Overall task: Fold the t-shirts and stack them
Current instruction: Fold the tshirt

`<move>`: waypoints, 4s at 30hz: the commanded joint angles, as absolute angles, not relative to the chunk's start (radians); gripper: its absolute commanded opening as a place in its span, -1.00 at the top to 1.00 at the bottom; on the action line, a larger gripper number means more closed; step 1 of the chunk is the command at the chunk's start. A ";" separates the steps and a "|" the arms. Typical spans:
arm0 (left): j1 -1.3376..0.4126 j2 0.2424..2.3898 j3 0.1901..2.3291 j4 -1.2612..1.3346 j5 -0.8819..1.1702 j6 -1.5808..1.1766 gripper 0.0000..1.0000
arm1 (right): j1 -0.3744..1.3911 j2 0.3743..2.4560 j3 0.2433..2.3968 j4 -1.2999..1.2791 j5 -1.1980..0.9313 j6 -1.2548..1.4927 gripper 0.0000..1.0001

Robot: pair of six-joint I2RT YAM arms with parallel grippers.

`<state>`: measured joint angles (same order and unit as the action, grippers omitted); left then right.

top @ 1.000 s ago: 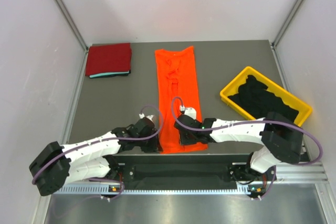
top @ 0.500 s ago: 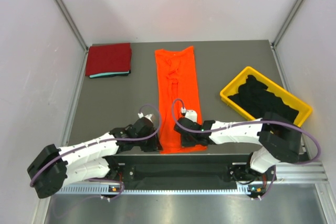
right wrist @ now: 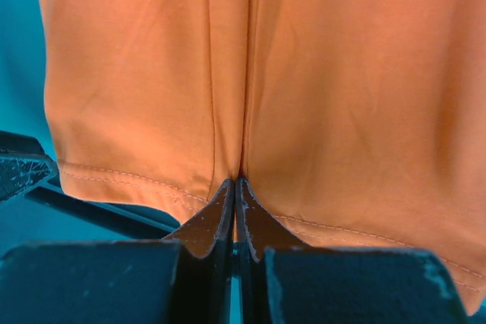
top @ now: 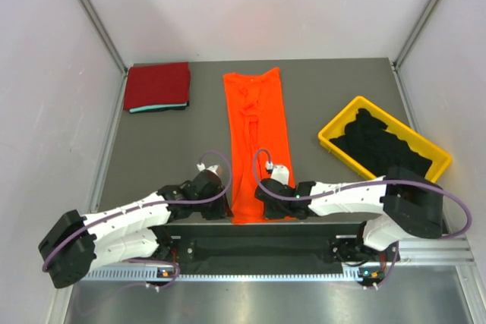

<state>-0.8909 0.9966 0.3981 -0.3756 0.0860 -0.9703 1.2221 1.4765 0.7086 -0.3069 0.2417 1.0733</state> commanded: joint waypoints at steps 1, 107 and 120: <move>-0.893 0.982 0.394 -0.385 0.071 -0.980 0.42 | 1.259 1.486 0.707 -0.281 0.270 1.103 1.00; -0.422 2.302 1.721 -0.163 0.179 -0.296 0.56 | 0.463 1.523 0.976 -0.179 -0.156 0.568 0.29; -0.410 2.128 1.841 -0.429 0.107 -0.287 0.23 | 0.445 1.467 0.976 -0.392 -0.181 0.520 0.23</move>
